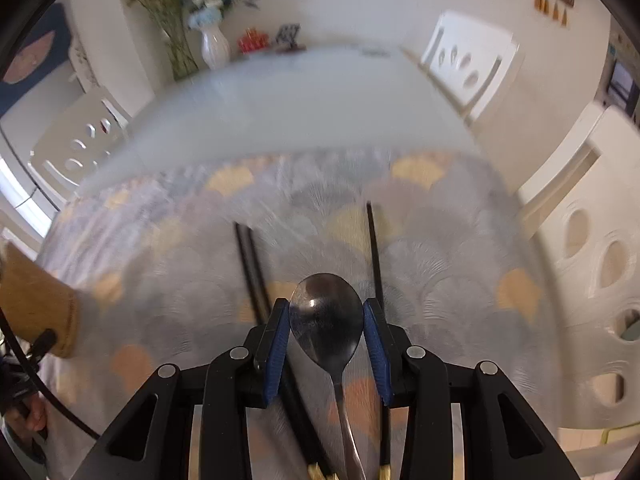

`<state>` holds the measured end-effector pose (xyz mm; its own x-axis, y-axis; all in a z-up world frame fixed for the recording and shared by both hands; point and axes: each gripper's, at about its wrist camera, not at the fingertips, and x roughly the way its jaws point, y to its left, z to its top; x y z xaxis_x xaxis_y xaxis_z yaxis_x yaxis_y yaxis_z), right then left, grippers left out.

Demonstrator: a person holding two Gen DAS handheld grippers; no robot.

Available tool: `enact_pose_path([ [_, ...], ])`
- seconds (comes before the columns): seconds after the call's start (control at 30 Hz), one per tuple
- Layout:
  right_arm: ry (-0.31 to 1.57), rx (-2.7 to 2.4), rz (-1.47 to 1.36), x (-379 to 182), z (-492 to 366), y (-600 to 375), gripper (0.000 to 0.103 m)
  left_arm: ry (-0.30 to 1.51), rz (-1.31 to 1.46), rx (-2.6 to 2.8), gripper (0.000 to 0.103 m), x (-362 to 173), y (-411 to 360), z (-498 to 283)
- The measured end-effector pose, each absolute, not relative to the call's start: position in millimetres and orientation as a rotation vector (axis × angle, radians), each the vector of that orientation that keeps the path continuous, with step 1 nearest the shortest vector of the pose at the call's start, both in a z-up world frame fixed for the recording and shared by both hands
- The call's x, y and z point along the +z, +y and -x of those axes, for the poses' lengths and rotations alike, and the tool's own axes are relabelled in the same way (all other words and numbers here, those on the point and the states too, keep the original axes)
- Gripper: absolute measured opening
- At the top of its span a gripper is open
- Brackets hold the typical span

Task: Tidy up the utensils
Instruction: 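Close the right gripper on the metal spoon and lift it, then lower the spoon into the cork holder and open the right gripper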

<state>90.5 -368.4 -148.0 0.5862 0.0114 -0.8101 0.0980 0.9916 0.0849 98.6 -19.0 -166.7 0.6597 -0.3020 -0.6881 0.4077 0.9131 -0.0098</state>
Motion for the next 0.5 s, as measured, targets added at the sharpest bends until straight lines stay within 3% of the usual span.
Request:
enact_pose_path([
  [0.5,0.665,-0.009,-0.096,-40.8,-28.7,-335.1,0.036,0.747,-0.153,-0.401,0.096,-167.3,-17.2,-99.4],
])
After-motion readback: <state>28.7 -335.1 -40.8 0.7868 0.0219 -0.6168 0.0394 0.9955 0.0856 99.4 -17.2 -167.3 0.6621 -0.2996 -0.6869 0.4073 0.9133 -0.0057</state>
